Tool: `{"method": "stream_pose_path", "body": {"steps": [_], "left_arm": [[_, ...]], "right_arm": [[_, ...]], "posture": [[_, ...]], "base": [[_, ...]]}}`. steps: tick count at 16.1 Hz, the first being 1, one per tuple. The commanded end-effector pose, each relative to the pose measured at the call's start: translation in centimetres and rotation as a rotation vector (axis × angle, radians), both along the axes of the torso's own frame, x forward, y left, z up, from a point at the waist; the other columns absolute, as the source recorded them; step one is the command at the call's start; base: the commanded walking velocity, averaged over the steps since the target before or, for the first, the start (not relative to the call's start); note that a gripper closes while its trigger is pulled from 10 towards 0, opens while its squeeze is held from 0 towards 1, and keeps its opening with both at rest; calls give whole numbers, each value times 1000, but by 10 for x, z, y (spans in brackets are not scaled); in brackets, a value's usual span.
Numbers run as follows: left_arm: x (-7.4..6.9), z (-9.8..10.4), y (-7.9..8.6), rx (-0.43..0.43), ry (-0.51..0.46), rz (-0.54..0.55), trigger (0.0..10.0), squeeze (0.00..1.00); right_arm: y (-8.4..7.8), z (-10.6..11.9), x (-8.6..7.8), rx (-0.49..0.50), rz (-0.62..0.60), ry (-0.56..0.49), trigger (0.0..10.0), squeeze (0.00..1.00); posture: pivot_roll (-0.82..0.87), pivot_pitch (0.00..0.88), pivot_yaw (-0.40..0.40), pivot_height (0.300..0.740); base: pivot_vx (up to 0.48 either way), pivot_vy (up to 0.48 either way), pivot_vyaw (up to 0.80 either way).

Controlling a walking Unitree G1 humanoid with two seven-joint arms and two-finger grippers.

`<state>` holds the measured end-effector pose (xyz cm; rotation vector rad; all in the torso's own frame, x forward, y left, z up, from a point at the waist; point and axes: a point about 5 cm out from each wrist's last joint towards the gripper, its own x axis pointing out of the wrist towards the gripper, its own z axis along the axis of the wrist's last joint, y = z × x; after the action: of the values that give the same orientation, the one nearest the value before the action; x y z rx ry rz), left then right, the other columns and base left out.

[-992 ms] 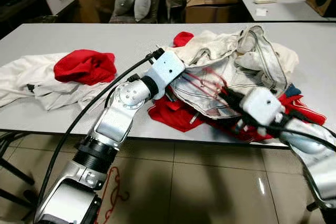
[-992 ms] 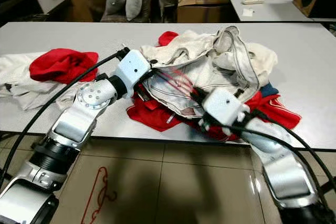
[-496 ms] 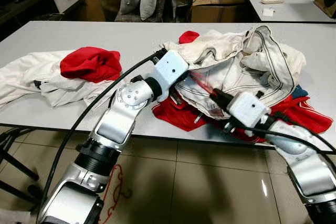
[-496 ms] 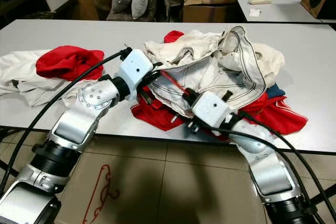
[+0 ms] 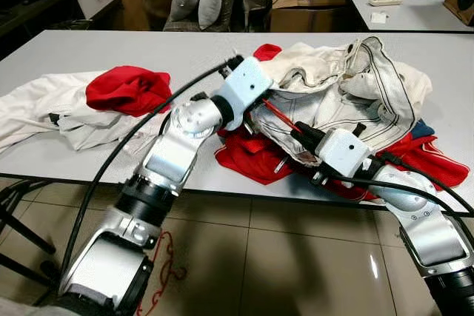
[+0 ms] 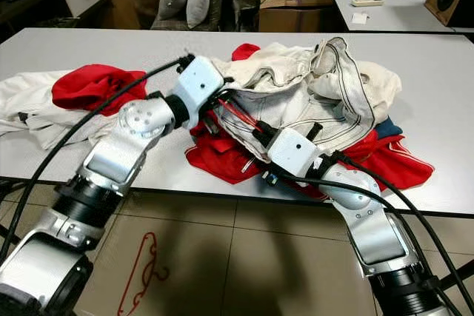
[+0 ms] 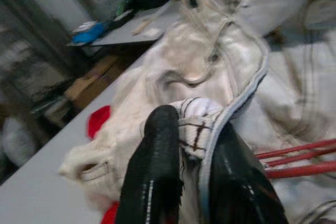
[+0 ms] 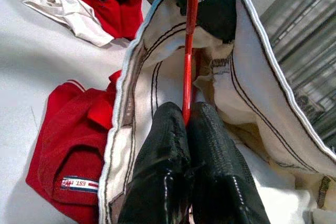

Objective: Hang hanger

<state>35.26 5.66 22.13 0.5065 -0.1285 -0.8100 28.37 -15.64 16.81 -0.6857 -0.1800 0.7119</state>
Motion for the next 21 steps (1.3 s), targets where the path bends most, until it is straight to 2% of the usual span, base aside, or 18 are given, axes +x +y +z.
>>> {"method": "stream_pose_path", "body": {"steps": [1,4,5,6,8,9,11,13,14,15,17,20,21], "left_arm": [[1,3,4,22,3,-38,10000,1000],[5,-1,13,33,21,-73,10000,1000],[4,-1,12,-7,43,-121,10000,537],[7,3,13,-99,85,-134,10000,0],[16,14,17,-245,136,-183,10000,0],[17,20,17,-243,102,-218,10000,0],[15,26,16,-230,98,-285,10000,0],[17,27,18,-133,99,-312,10000,0],[22,22,22,-47,91,-265,10000,0],[28,16,24,-41,135,-224,10000,1000],[26,15,22,-79,185,-266,10000,1000],[14,-4,21,-110,410,-419,10000,1000],[16,-7,22,-139,426,-407,10000,1000]], "right_arm": [[-2,7,1,24,15,-17,10000,0],[-10,12,0,54,15,-20,10000,0],[-11,13,-1,67,19,-17,10000,0],[-12,13,-2,69,33,-11,10000,0],[-13,11,-3,57,68,18,10000,0],[-14,11,-3,54,67,21,10000,0],[-14,12,-2,52,66,21,10000,0],[-16,12,-2,47,64,27,10000,0],[-16,12,-1,47,64,27,10000,0],[-16,11,-2,47,64,28,10000,0],[-16,11,-2,47,66,30,10000,0],[-15,10,-2,45,74,38,10000,0],[-15,10,-2,46,77,40,10000,0]], "posture": [[-83,0,103,740],[-88,0,107,740],[-86,0,105,740],[-87,0,104,740],[-90,0,102,740],[-90,0,102,740],[-92,0,104,740],[-93,0,108,740],[-93,0,108,740],[-94,0,109,740],[-95,0,109,740],[-90,0,105,740],[-90,0,105,740]], "base": [[0,0,0],[0,0,0],[0,0,0],[0,0,0],[0,0,0],[0,0,0],[0,0,0],[0,0,0],[0,0,0],[0,0,0],[0,0,0],[0,0,0],[0,0,0]]}}
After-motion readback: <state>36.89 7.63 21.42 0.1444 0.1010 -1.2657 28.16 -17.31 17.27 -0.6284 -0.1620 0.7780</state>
